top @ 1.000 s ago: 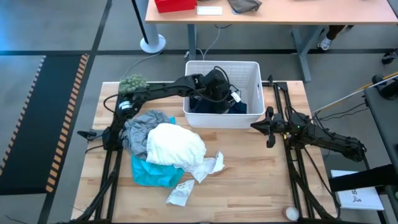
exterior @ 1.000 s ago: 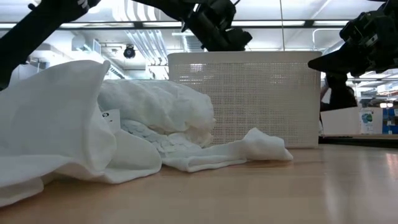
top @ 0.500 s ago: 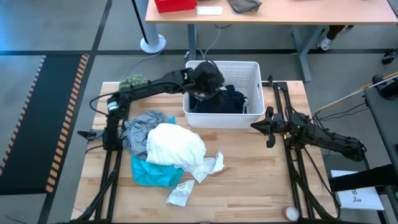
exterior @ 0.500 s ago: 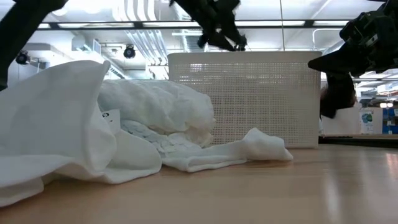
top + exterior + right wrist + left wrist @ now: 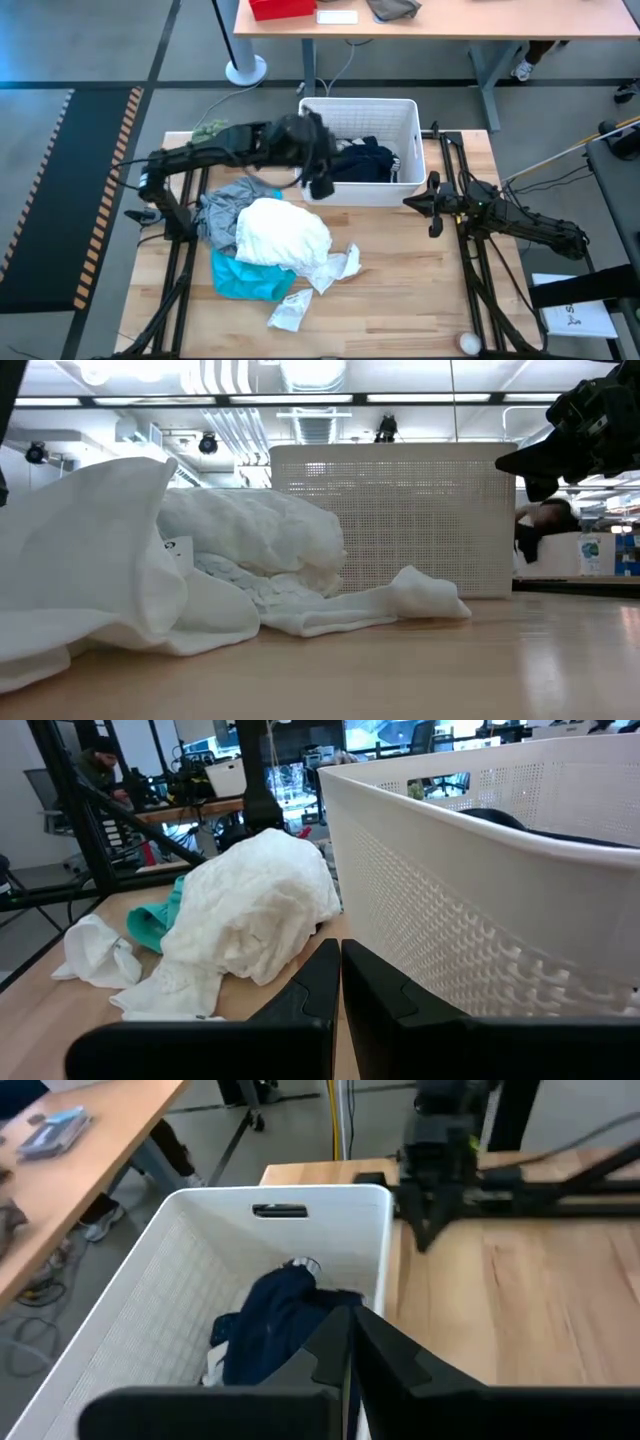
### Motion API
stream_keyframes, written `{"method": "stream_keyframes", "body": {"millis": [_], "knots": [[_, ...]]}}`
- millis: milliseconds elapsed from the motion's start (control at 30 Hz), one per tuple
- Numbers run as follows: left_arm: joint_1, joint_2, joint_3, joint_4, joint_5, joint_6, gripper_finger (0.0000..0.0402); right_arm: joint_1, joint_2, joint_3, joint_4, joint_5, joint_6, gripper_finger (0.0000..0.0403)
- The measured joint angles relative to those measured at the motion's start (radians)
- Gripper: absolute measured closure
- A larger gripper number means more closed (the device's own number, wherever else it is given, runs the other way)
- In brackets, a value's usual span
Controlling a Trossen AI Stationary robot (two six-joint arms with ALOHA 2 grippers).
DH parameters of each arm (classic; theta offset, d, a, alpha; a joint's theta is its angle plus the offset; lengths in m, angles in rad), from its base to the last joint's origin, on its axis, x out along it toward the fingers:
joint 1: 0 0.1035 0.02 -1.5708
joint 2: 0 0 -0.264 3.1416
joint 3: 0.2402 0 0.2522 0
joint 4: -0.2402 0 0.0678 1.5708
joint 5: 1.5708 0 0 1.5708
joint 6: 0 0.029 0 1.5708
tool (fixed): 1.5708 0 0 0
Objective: Sort clothes
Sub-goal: Put the gray shorts into the white bin
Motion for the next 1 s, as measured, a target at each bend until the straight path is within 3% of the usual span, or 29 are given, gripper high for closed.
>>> {"method": "stream_keyframes", "body": {"millis": [167,400,700,1000], "knots": [[-0.126,-0.048,-0.005,-0.141,-0.145,-0.036,0.0401,0.0,0.0,0.0,0.0,0.0,0.0,0.0403],[-0.309,-0.084,-0.007,-0.367,-0.302,-0.225,0.0401,0.0,0.0,0.0,0.0,0.0,0.0,0.0403],[-0.469,-0.087,-0.034,-0.531,-0.359,-0.469,0.0401,0.0,0.0,0.0,0.0,0.0,0.0,0.0403],[-0.583,-0.149,-0.268,-0.616,-0.404,-0.803,0.0402,0.0,0.0,0.0,0.0,0.0,0.0,0.0403]]}}
